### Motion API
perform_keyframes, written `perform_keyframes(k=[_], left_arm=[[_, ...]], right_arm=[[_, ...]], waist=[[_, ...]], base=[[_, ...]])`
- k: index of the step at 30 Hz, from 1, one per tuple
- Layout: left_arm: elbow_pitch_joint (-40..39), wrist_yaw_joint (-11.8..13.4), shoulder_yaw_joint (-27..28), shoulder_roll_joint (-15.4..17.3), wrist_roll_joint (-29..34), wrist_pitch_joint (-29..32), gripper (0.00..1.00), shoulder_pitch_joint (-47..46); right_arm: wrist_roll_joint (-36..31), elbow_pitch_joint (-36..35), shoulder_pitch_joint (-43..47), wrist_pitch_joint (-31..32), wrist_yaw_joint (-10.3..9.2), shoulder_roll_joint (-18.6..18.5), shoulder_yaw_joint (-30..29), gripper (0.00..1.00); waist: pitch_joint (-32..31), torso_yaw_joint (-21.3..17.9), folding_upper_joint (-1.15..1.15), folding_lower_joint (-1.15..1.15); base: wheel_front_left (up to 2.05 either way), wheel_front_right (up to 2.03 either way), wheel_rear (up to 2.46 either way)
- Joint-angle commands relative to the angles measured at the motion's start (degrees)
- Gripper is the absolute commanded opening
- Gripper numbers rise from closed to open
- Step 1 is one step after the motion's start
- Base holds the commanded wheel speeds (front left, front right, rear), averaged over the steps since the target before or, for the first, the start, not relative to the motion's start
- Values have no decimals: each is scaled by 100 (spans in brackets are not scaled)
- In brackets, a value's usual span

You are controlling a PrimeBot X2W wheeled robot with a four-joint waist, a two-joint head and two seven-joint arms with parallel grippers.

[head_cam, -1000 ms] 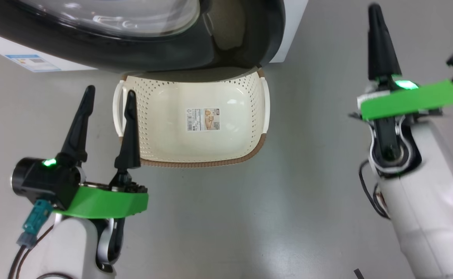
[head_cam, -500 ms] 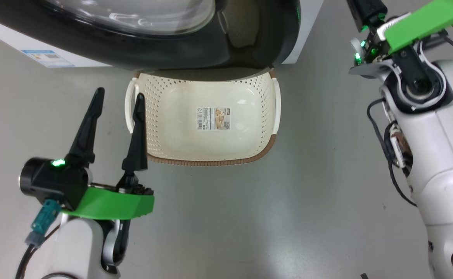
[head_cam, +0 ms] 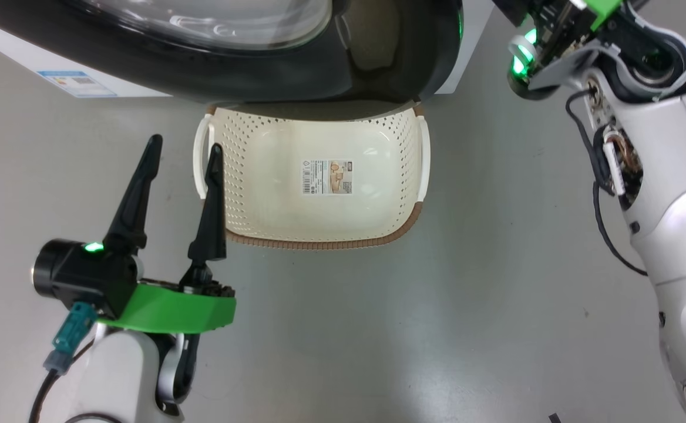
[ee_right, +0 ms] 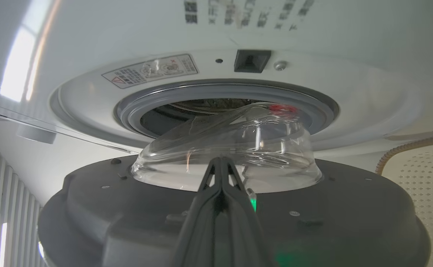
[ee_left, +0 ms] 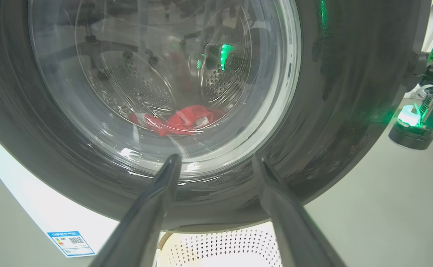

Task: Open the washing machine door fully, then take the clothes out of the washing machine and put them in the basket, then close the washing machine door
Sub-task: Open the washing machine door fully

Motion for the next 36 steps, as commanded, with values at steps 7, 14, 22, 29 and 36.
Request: perform_keyframes(k=[7,14,22,29,36], left_arm=[[-119,53,198,108,42,-45,100,29],[-88,85,243,108,43,-45,100,129],[24,123,272,108,-50,-45,100,298],[188,156,383,108,-40,-45,100,461],[295,182,471,108,-50,-45,100,655]], right_arm=[[172,-134,-177,427,39,167,211,0],[48,-450,89,702,39,185,541,0],[-120,-656,479,748,39,195,842,0],[-243,-788,924,660,39,205,1082,0],[-306,-834,1275,614,39,210,1306,0]], waist=[[-35,10,0,0],[-206,-9,0,0],[-545,10,0,0],[-947,104,0,0],[-1326,244,0,0]], base=[[0,0,0],[0,0,0],[0,0,0],[0,0,0],[0,0,0]])
